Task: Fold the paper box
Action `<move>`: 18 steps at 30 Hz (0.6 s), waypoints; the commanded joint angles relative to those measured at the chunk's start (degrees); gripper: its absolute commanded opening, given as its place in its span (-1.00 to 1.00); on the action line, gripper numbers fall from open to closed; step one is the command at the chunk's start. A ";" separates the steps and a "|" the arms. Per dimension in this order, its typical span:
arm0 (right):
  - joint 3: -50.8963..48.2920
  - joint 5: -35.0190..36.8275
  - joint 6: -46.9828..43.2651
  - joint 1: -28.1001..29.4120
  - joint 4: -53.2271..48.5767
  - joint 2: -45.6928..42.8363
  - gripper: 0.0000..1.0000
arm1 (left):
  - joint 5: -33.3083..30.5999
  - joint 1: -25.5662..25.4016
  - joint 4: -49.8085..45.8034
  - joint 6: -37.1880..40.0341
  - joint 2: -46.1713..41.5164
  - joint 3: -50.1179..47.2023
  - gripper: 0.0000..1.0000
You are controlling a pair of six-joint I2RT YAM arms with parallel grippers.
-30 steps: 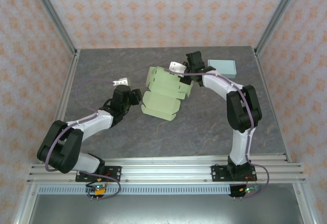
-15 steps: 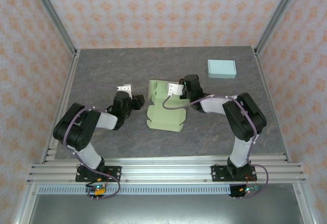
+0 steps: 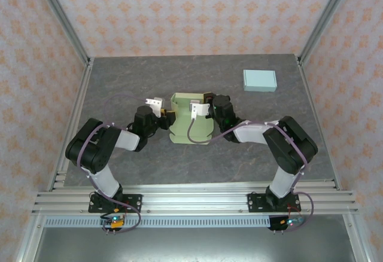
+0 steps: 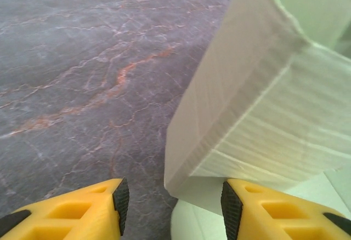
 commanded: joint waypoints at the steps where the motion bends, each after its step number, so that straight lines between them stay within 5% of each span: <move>1: -1.45 2.48 -2.58 1.34 3.29 0.51 -0.96 | -1.21 -0.46 -2.35 3.95 -1.71 0.98 0.01; 18: -4.58 9.93 -2.28 4.72 9.94 4.82 -0.95 | -8.10 -5.19 -2.97 5.98 2.15 5.86 -0.03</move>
